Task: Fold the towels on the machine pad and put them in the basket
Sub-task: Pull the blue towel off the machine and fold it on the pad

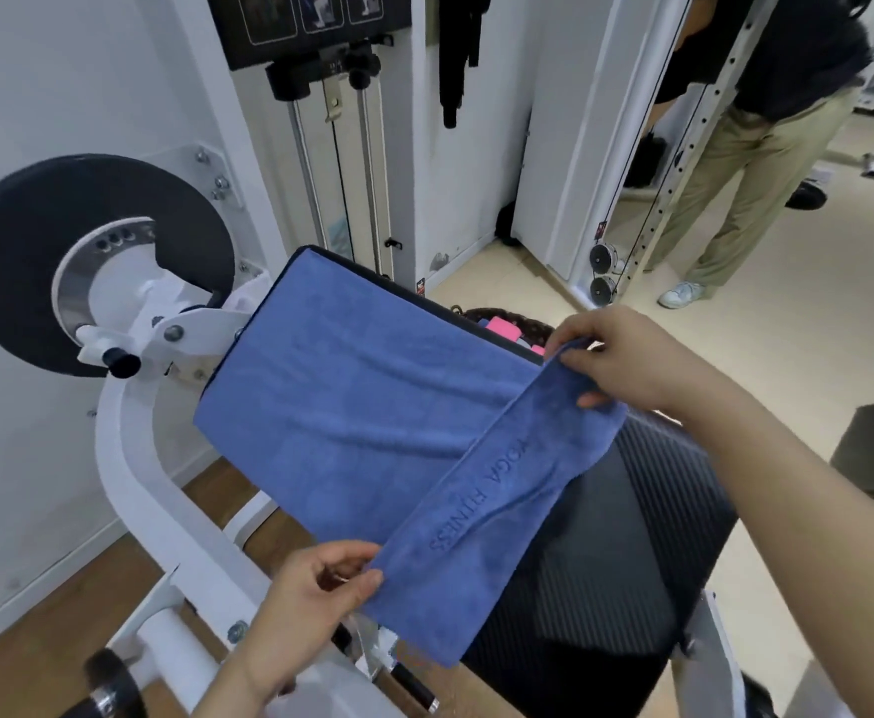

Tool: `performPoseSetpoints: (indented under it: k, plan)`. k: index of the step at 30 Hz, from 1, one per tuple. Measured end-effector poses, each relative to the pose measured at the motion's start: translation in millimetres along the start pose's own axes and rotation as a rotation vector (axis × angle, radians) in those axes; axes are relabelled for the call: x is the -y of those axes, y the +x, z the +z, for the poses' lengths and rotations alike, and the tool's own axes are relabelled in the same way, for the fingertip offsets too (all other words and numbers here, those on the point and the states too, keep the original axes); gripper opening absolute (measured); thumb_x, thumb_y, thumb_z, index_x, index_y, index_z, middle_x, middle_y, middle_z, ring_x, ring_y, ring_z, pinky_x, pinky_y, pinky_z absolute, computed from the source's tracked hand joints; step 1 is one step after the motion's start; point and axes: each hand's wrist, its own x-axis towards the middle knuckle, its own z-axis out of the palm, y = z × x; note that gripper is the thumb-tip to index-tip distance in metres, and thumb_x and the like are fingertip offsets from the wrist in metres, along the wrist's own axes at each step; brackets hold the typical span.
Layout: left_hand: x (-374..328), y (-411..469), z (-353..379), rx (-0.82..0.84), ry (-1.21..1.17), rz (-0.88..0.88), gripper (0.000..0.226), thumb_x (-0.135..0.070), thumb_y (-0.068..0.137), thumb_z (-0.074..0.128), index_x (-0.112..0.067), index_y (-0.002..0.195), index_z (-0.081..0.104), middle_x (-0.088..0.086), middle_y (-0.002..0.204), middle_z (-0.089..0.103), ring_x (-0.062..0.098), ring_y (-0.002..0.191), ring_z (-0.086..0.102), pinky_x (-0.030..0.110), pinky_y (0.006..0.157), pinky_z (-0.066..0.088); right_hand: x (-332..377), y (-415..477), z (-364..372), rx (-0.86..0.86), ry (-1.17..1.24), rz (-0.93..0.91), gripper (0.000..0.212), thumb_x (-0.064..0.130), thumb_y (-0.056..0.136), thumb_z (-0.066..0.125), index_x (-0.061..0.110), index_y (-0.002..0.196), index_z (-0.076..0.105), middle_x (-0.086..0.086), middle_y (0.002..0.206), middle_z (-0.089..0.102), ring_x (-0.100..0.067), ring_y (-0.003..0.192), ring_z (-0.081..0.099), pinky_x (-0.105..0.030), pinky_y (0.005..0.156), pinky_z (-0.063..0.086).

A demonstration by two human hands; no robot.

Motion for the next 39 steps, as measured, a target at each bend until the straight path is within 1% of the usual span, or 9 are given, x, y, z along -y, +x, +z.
performPoseSetpoints:
  k: [3, 6, 12, 19, 22, 24, 28, 35, 39]
  plan:
    - [4, 14, -38, -0.118, -0.016, 0.037, 0.027, -0.001, 0.086, 0.066, -0.024, 0.076, 0.077, 0.004, 0.076, 0.075, 0.006, 0.067, 0.066, 0.014, 0.066, 0.05, 33, 31, 23, -0.167, 0.088, -0.022, 0.019, 0.002, 0.089, 0.055, 0.013, 0.085, 0.07, -0.018, 0.083, 0.067, -0.026, 0.066, 0.067, -0.039, 0.066, 0.06]
    - [7, 27, -73, -0.26, -0.069, 0.039, 0.025, -0.001, 0.084, 0.068, -0.016, 0.066, 0.076, 0.003, 0.067, 0.073, 0.002, 0.057, 0.062, 0.011, 0.058, 0.047, 62, 67, 48, -0.267, 0.095, -0.049, 0.012, 0.006, 0.086, 0.06, 0.011, 0.085, 0.071, -0.005, 0.071, 0.068, -0.023, 0.064, 0.068, -0.045, 0.073, 0.058]
    - [23, 60, -137, -0.356, -0.095, 0.027, 0.028, -0.002, 0.088, 0.065, -0.026, 0.077, 0.077, -0.001, 0.078, 0.074, 0.003, 0.069, 0.065, 0.008, 0.067, 0.048, 113, 135, 100, -0.284, 0.014, -0.127, 0.013, 0.011, 0.087, 0.058, 0.018, 0.081, 0.067, 0.004, 0.07, 0.065, -0.022, 0.07, 0.064, -0.039, 0.076, 0.055]
    - [48, 108, -189, -0.495, -0.204, 0.017, 0.022, -0.003, 0.098, 0.049, -0.008, 0.087, 0.068, 0.005, 0.075, 0.065, 0.017, 0.072, 0.056, 0.035, 0.076, 0.041, 160, 209, 148, -0.241, -0.122, -0.227, 0.014, 0.014, 0.09, 0.055, 0.015, 0.089, 0.069, 0.001, 0.08, 0.067, -0.019, 0.079, 0.059, -0.027, 0.067, 0.041]
    - [60, 136, -200, -0.579, -0.207, -0.023, 0.025, -0.005, 0.099, 0.046, -0.009, 0.082, 0.063, 0.019, 0.08, 0.06, 0.029, 0.076, 0.054, 0.04, 0.078, 0.041, 172, 242, 171, -0.243, -0.173, -0.275, 0.013, 0.013, 0.09, 0.055, 0.011, 0.09, 0.067, -0.004, 0.084, 0.067, -0.024, 0.083, 0.059, -0.033, 0.072, 0.046]
    - [67, 156, -202, -0.635, -0.174, -0.072, 0.024, -0.009, 0.099, 0.046, -0.011, 0.082, 0.063, 0.015, 0.082, 0.064, 0.035, 0.082, 0.059, 0.04, 0.078, 0.044, 171, 261, 187, -0.22, -0.223, -0.286, 0.013, 0.014, 0.091, 0.053, 0.012, 0.091, 0.066, -0.005, 0.085, 0.066, -0.026, 0.084, 0.058, -0.034, 0.07, 0.044]
    - [80, 181, -201, -0.678, -0.104, -0.18, 0.018, -0.015, 0.098, 0.05, -0.02, 0.086, 0.062, 0.005, 0.088, 0.066, 0.026, 0.087, 0.061, 0.034, 0.071, 0.042, 157, 284, 211, -0.175, -0.349, -0.281, 0.012, 0.017, 0.092, 0.05, 0.014, 0.089, 0.061, -0.007, 0.087, 0.067, -0.03, 0.086, 0.058, -0.037, 0.069, 0.045]
    - [80, 184, -200, -0.766, -0.179, -0.141, 0.018, -0.003, 0.087, 0.066, -0.02, 0.085, 0.064, -0.006, 0.085, 0.069, 0.003, 0.077, 0.065, 0.014, 0.067, 0.049, 147, 298, 218, -0.213, -0.483, -0.349, 0.016, 0.015, 0.091, 0.05, 0.014, 0.098, 0.064, -0.008, 0.097, 0.06, -0.03, 0.092, 0.054, -0.035, 0.068, 0.044]
    - [78, 189, -205, -0.769, -0.251, -0.135, 0.029, 0.001, 0.082, 0.07, -0.022, 0.1, 0.066, 0.001, 0.086, 0.065, 0.012, 0.08, 0.061, 0.009, 0.067, 0.047, 147, 300, 215, -0.179, -0.495, -0.35, 0.027, 0.015, 0.093, 0.052, 0.019, 0.116, 0.066, -0.006, 0.116, 0.058, -0.03, 0.105, 0.053, -0.038, 0.08, 0.047]
